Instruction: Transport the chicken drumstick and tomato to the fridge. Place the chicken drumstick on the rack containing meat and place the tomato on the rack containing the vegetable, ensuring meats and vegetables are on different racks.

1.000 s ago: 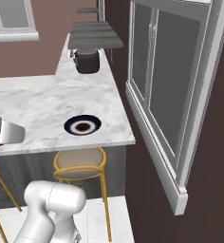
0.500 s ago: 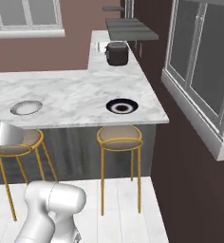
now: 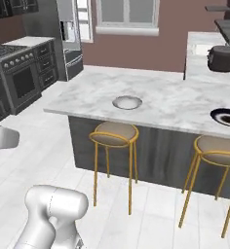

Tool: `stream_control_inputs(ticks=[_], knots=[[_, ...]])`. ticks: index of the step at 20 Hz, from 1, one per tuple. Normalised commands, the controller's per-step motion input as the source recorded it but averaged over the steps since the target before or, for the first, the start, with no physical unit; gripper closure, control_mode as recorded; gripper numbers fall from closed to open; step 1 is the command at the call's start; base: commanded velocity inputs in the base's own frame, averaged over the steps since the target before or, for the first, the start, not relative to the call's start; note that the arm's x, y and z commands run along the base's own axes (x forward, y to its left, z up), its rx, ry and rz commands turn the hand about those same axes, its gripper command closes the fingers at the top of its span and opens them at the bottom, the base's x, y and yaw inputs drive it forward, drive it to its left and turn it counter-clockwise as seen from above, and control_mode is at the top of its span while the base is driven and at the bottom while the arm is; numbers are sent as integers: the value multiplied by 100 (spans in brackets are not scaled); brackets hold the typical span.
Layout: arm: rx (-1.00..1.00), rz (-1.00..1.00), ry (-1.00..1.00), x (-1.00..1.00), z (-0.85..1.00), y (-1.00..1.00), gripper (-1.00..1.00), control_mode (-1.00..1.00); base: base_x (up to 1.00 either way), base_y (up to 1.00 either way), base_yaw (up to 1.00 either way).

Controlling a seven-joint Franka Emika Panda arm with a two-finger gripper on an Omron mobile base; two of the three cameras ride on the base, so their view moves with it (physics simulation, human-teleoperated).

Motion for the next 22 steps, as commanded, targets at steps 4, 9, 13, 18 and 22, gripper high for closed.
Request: stream_control_inputs(ticks=[4, 9, 13, 18, 22], knots=[[0, 0, 0, 0, 0, 0, 100, 100, -18, 100, 62], [0, 0, 0, 0, 0, 0, 100, 100, 80, 100, 36], [0, 0, 0, 0, 0, 0, 100, 100, 100, 88, 5], [0, 0, 0, 0, 0, 0, 100, 100, 100, 72, -3], [0, 0, 0, 0, 0, 0, 100, 100, 100, 58, -13]])
